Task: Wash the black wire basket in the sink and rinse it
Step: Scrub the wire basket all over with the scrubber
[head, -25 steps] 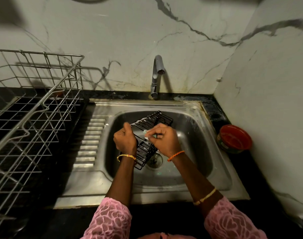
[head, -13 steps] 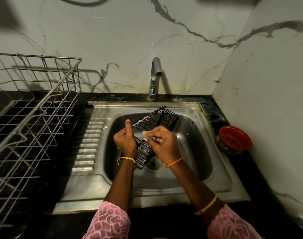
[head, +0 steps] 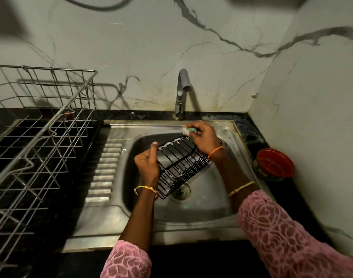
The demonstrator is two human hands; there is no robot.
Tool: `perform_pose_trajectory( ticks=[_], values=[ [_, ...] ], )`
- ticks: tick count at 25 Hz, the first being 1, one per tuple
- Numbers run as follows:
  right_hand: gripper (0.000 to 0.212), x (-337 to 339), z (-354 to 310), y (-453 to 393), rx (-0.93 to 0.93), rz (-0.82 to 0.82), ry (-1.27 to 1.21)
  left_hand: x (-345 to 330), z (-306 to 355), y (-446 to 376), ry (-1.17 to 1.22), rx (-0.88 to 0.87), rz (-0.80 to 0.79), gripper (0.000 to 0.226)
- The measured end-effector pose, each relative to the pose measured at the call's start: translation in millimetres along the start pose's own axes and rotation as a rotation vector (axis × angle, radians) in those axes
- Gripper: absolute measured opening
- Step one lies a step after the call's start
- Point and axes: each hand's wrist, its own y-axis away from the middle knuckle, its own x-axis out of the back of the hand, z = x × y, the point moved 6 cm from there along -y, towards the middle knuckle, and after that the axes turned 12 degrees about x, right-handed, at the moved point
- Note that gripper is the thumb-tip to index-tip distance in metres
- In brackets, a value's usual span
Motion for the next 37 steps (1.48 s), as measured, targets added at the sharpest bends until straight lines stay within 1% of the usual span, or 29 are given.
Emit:
perform_pose_trajectory(
  ticks=[2,4,6,8,9,10,12,13,14,15,16,17,18,19,20,21,24,25,26,27,29,30,31,32,34,35,37],
  values=[
    [0.023,-16,-6,-7,0.043,-0.247,0.103,-2,3,1,0.017,-0.022,-0.028,0.057],
    [0.02,-21,-6,-13,0.034,-0.414,0.198,1,3,0,0.03,-0.019,-0.039,0.056],
    [0.016,-18,-3,-22,0.012,-0.481,0.283,8,1,-5,0.064,-0.003,-0.019,0.054],
    [0.014,-16,1,-31,-0.016,-0.519,0.319,17,-1,-12,0.083,0.03,0.002,0.046],
    [0.013,-18,0,-33,-0.022,-0.552,0.311,20,1,-14,0.065,0.058,-0.02,0.038],
    [0.014,-21,-1,-34,-0.022,-0.591,0.298,21,1,-18,0.022,0.115,-0.074,0.032],
    [0.015,-30,-6,-33,-0.008,-0.657,0.276,19,4,-19,-0.139,0.297,-0.291,0.039],
    [0.016,-34,-9,-32,-0.004,-0.683,0.27,16,7,-18,-0.264,0.384,-0.41,0.041],
    [0.016,-38,-11,-31,0.001,-0.705,0.267,13,10,-15,-0.419,0.435,-0.507,0.045],
    [0.017,-42,-15,-31,0.014,-0.718,0.267,8,12,-13,-0.566,0.451,-0.556,0.05],
    [0.016,-44,-19,-30,0.036,-0.726,0.28,1,12,-12,-0.692,0.429,-0.541,0.059],
    [0.016,-46,-23,-30,0.068,-0.731,0.311,-5,10,-12,-0.814,0.386,-0.441,0.068],
    [0.016,-46,-27,-29,0.11,-0.734,0.361,-7,9,-13,-0.938,0.31,-0.244,0.074],
    [0.016,-45,-31,-29,0.157,-0.733,0.414,-8,12,-9,-1.023,0.226,-0.031,0.076],
    [0.016,-44,-34,-30,0.195,-0.729,0.463,-9,14,-2,-1.05,0.16,0.111,0.077],
    [0.016,-42,-36,-29,0.226,-0.721,0.506,-12,13,4,-1.046,0.117,0.154,0.077],
    [0.012,-39,-37,-32,0.24,-0.715,0.543,-28,12,11,-1.067,-0.039,0.064,0.078],
    [0.013,-38,-37,-32,0.242,-0.699,0.532,-30,11,10,-1.076,-0.048,0.048,0.079],
    [0.014,-35,-38,-34,0.263,-0.643,0.514,-29,10,7,-1.085,-0.022,0.059,0.081],
    [0.014,-29,-42,-36,0.313,-0.522,0.484,-28,6,5,-1.095,0.003,0.085,0.082],
    [0.013,-11,-47,-31,0.412,-0.191,0.362,-22,0,8,-1.098,0.06,0.11,0.083],
    [0.013,-5,-47,-22,0.438,-0.071,0.304,-22,-3,9,-1.085,0.07,0.099,0.082],
    [0.014,-3,-44,-10,0.447,-0.012,0.279,-21,-6,9,-1.07,0.08,0.088,0.08],
    [0.015,-7,-37,4,0.446,0.006,0.281,-21,-7,9,-1.051,0.097,0.078,0.076],
    [0.017,-23,-20,31,0.429,-0.018,0.317,-19,-4,8,-1.001,0.129,0.071,0.07],
    [0.018,-31,-14,43,0.42,-0.029,0.332,-19,-4,7,-0.972,0.134,0.063,0.069],
    [0.019,-38,-11,54,0.429,0.009,0.328,-19,1,5,-0.948,0.13,0.049,0.069]
  ],
)
